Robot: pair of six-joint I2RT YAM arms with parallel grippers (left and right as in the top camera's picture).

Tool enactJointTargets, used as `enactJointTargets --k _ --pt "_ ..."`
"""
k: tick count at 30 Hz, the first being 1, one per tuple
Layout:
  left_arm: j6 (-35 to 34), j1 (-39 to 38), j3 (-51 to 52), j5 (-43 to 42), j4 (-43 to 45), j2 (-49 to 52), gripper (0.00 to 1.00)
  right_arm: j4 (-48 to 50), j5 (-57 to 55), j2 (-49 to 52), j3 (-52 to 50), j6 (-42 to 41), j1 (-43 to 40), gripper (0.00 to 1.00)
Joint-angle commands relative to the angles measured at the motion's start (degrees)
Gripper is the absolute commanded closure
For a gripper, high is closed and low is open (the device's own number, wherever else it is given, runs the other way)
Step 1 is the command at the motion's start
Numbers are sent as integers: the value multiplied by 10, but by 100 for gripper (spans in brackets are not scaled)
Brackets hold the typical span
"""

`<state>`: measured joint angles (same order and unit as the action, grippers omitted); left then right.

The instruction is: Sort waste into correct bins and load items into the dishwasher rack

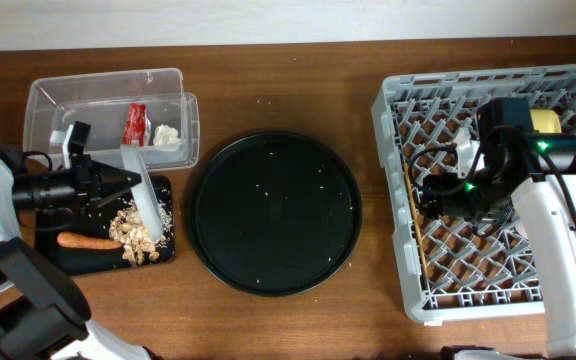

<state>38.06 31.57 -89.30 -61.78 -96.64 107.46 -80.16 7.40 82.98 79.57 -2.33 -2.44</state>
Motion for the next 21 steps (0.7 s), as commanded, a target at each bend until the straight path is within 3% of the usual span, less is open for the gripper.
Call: enactJointTargets --k 1,2,9,13,15,17,21 --pt "-33 19 3 -17 27 -11 100 -3 -5 -1 8 6 -2 14" --pt "2 24 3 -25 14 -14 100 -3 -5 -1 8 6 -2 13" --pt "-7 33 3 -34 -1 -19 100 -7 -5 -1 8 6 -2 13" --pt "-15 -75 -2 -33 10 -79 100 -7 -5 -1 8 6 -2 13" --pt "-154 -169 -8 41 104 -103 100 -6 -5 -1 8 6 -2 13" --pt "-323 -313 -7 218 231 -106 100 -7 -5 -1 8 6 -2 13" --pt "-416 -566 -7 460 311 -90 100 -7 -5 -1 8 4 -2 13"
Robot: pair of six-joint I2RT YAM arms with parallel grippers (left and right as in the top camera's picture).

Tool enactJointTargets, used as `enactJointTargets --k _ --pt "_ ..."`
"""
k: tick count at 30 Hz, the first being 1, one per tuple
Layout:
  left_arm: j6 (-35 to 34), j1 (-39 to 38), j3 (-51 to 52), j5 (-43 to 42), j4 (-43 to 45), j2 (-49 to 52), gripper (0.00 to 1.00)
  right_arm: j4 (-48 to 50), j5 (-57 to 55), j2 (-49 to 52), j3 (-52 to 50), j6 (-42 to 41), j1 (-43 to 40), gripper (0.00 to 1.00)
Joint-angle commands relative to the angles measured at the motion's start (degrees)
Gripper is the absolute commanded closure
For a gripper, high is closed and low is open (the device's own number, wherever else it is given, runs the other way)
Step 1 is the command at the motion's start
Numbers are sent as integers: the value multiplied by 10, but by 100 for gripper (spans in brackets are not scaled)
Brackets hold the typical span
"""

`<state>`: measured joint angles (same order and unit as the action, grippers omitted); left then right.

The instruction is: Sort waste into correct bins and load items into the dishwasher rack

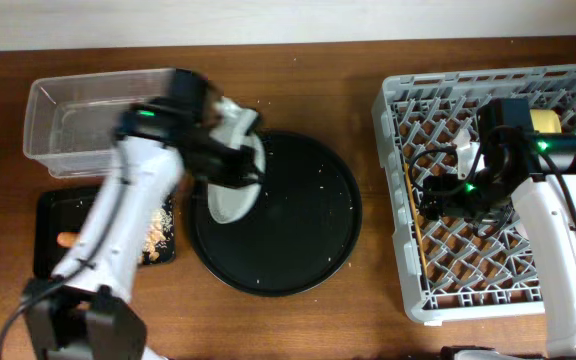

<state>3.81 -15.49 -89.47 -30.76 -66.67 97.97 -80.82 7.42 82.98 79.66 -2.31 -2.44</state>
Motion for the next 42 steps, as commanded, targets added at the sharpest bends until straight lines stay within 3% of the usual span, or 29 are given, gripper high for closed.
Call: enactJointTargets --k 1,2,5,9,10,11,12,14,16,20,24,26,28,33,36,39,40,42 --pt "-91 -135 -6 182 19 19 100 0 -5 -1 7 4 -2 13" --pt "-122 -191 -6 236 33 52 100 0 -5 -1 7 4 -2 13" --pt "-150 -262 -6 317 63 126 100 0 -5 -1 7 3 -2 13" --pt "-149 -275 -6 321 91 146 99 0 -5 -1 7 3 -2 13" --pt "-149 -275 -6 321 90 146 80 0 -5 -1 7 3 -2 13" --pt "-149 -275 -7 319 90 145 74 0 -5 -1 7 3 -2 13" --pt "-149 -274 -11 316 89 138 54 1 -5 -1 7 4 -2 13" --pt "-149 -260 -18 316 88 101 44 1 -5 -1 7 4 -2 13" --pt "-150 -233 -19 316 78 43 43 6 11 -1 7 4 -2 12" --pt "-152 -32 -19 316 -26 -98 31 64 83 0 7 3 47 8" --pt "-175 172 -19 287 -100 -109 13 177 84 45 7 -45 179 9" --pt "-175 212 -18 279 -101 -109 2 200 65 82 7 -78 215 9" --pt "-175 253 -17 260 -105 -109 1 226 53 145 7 -102 251 9" --pt "-175 271 -17 260 -105 -109 1 280 56 297 7 -167 267 27" --pt "-175 271 -17 260 -105 -109 1 300 54 346 7 -194 280 50" --pt "-175 271 -17 260 -106 -109 1 308 32 358 7 -248 287 87" --pt "-175 271 -17 260 -106 -109 1 307 31 358 7 -253 287 96" --pt "-175 271 -17 260 -106 -109 1 306 25 358 10 -259 282 96"
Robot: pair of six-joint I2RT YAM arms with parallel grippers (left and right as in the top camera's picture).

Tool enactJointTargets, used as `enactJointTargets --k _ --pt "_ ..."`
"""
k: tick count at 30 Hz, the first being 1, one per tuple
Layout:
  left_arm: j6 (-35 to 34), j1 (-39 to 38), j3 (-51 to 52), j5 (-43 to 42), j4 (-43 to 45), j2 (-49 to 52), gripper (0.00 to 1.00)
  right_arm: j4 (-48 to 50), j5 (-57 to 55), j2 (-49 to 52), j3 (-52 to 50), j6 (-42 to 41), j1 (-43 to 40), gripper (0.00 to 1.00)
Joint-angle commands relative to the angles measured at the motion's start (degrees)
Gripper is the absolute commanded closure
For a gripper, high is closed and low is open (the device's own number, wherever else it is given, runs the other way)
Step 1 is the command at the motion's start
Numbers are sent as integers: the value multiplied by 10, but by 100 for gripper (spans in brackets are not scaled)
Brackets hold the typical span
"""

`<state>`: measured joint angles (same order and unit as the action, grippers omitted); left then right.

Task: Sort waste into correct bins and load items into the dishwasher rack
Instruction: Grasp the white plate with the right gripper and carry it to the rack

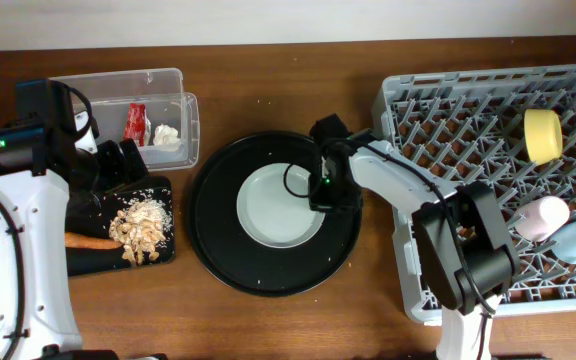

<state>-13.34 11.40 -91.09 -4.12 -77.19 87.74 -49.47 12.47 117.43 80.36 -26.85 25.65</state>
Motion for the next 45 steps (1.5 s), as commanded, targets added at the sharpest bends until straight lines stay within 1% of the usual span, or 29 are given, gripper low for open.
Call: enactJointTargets --k 1,3,5,7,8,9,11,12,14,16,21,23,28,31,32,34,35,38,39,41,42,43,44,45 --pt "-3 2 -1 -6 0 -7 1 -11 -29 9 7 -13 -4 96" --pt "-3 2 -1 -6 0 -7 1 -50 -85 -32 35 -4 -30 96" --pt "-3 2 -1 -6 0 -7 1 -89 -163 -113 81 49 -71 96" --pt "-3 2 -1 -6 0 -7 1 -92 -254 -180 99 89 -103 96" --pt "-3 2 -1 -6 0 -7 1 -69 -383 -229 100 149 -128 96" --pt "-3 2 -1 -6 0 -7 1 -58 -464 -246 100 177 -145 96" --pt "-4 2 -1 -7 0 -7 1 -44 -639 -253 100 181 -180 96" --pt "-3 2 -1 -7 0 -7 1 -25 -706 -251 100 181 -198 96" --pt "-4 2 -1 -7 0 -7 1 10 -758 -250 99 181 -224 96" --pt "-4 2 -1 -7 0 -7 1 18 -746 -234 97 181 -252 96" --pt "-4 2 -1 -10 0 -7 1 -21 -692 -151 80 159 -232 96" --pt "-4 2 -1 -11 0 -7 1 -26 -669 -147 79 154 -216 96" --pt "-4 2 -1 -11 0 -7 1 -63 -657 -147 79 155 -180 96" --pt "-4 2 -1 -10 0 -7 1 -96 -579 -147 79 154 -139 95" --pt "-4 2 -1 -10 0 -7 1 -104 -561 -147 79 154 -134 92" --pt "-3 2 -1 -10 0 -7 1 -136 -501 -148 79 155 -133 92" --pt "-4 2 -1 -10 0 -7 1 -144 -484 -152 79 155 -133 91" --pt "-3 2 -1 -10 0 -7 1 -144 -430 -197 80 155 -133 56" --pt "-3 2 -1 -10 1 -7 1 -144 -405 -232 81 155 -133 39" --pt "-3 2 -1 -10 4 -7 1 -145 -355 -267 81 155 -133 24" --pt "-3 2 -1 -11 6 -7 1 -142 -292 -292 81 155 -133 7" --pt "-3 -2 -1 -10 17 -7 1 -136 -211 -304 81 155 -133 2" --pt "27 -26 -1 -13 43 -7 1 -124 -106 -305 81 182 -133 2" --pt "66 -73 -1 -12 73 -4 1 -106 -44 -303 81 185 -134 2"
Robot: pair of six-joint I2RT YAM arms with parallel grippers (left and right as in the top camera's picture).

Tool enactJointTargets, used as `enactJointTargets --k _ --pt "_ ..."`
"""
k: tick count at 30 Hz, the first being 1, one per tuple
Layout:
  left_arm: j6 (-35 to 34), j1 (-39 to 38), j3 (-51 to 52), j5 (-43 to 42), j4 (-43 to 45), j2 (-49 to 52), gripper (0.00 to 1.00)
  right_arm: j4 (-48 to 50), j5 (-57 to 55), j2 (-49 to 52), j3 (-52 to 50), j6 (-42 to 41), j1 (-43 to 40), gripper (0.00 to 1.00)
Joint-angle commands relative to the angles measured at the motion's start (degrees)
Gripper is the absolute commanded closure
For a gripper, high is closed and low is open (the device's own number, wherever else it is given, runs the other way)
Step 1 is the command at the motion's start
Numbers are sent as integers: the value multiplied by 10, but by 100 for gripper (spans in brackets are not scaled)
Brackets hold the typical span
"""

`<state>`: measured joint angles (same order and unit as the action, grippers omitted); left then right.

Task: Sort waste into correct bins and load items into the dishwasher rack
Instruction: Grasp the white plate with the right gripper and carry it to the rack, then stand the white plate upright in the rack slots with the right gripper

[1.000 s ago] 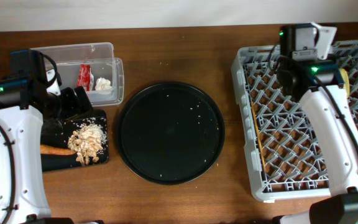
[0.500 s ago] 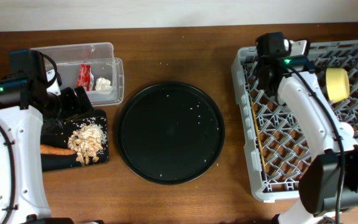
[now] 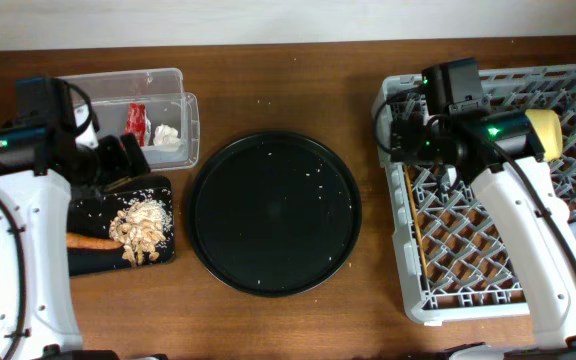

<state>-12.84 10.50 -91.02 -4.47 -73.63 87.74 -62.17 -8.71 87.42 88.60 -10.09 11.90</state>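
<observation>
The round black tray in the middle holds only a few crumbs; the white plate does not show anywhere. My right gripper hangs over the back left corner of the grey dishwasher rack, its fingers hidden under the wrist. My left gripper hovers at the seam between the clear waste bin and the small black scraps tray, its fingers spread with nothing between them. The scraps tray holds a carrot and a heap of food scraps.
A red wrapper and a white crumpled scrap lie in the clear bin. The rack holds chopsticks along its left side, a yellow cup at the back and a pale blue cup at the right edge.
The white plate is gone from the round tray. My right gripper was at the plate's right rim and is now over the rack's back left corner. The left arm has not moved.
My left gripper first held the white plate tilted over the scraps tray while the right arm stayed over the rack. Then the left arm had the plate at the round tray. Later the plate lay there with my right gripper at its rim; now the tray is bare.
</observation>
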Motion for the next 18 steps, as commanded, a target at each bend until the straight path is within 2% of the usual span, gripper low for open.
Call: enactJointTargets --k 1,3,6,9,11,15,18 --pt "94 -99 -2 -8 56 2 1 38 211 -3 -1 21 -1 2" --pt "132 -150 -2 -4 41 25 1 19 247 -3 1 26 -42 2" --pt "131 -152 -1 -5 -35 49 1 -111 243 -3 1 55 -100 2" --pt "131 -152 1 -4 -97 49 1 -191 215 -3 1 54 -112 2" --pt "130 -152 16 -5 -105 43 1 -210 202 -5 0 55 -112 1" --pt "120 -152 194 -5 47 -70 1 -133 202 -117 -59 54 -112 2" --pt "105 -152 319 -4 151 -193 1 -27 163 -290 -217 53 -112 2"
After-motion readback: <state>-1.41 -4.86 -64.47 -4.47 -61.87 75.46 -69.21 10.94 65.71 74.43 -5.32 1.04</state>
